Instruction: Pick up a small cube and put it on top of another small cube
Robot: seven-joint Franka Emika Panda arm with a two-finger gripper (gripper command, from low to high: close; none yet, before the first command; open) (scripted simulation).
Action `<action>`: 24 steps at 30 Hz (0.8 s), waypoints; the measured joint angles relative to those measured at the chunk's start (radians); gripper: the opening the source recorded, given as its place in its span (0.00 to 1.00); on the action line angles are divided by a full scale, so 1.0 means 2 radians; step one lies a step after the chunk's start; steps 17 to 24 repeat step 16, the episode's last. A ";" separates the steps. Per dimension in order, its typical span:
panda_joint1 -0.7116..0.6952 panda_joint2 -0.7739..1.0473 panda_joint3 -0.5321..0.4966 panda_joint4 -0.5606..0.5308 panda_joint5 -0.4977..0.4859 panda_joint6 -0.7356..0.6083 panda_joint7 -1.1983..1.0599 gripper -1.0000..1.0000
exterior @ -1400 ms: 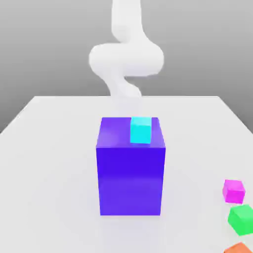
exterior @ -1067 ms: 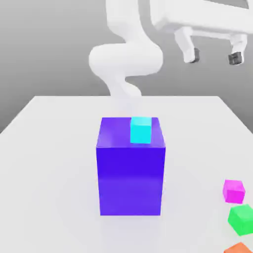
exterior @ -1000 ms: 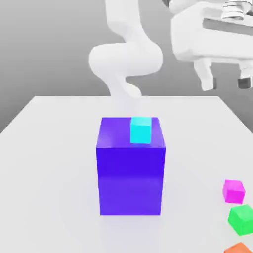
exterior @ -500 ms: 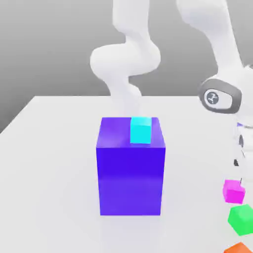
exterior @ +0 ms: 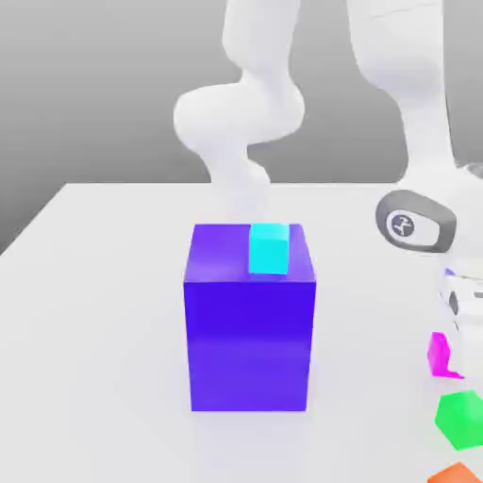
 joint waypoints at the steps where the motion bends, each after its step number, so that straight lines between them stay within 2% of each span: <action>1: -0.004 -0.011 0.002 0.003 0.010 -0.014 -0.002 0.00; 8: -0.028 -0.013 -0.035 0.099 0.048 -0.109 0.077 0.00; 12: -0.025 0.043 -0.050 0.116 0.035 -0.070 0.101 0.00; 13: -0.023 0.058 -0.053 0.117 0.031 -0.057 0.104 1.00; 24: -0.023 0.058 -0.053 0.117 0.031 -0.057 0.104 1.00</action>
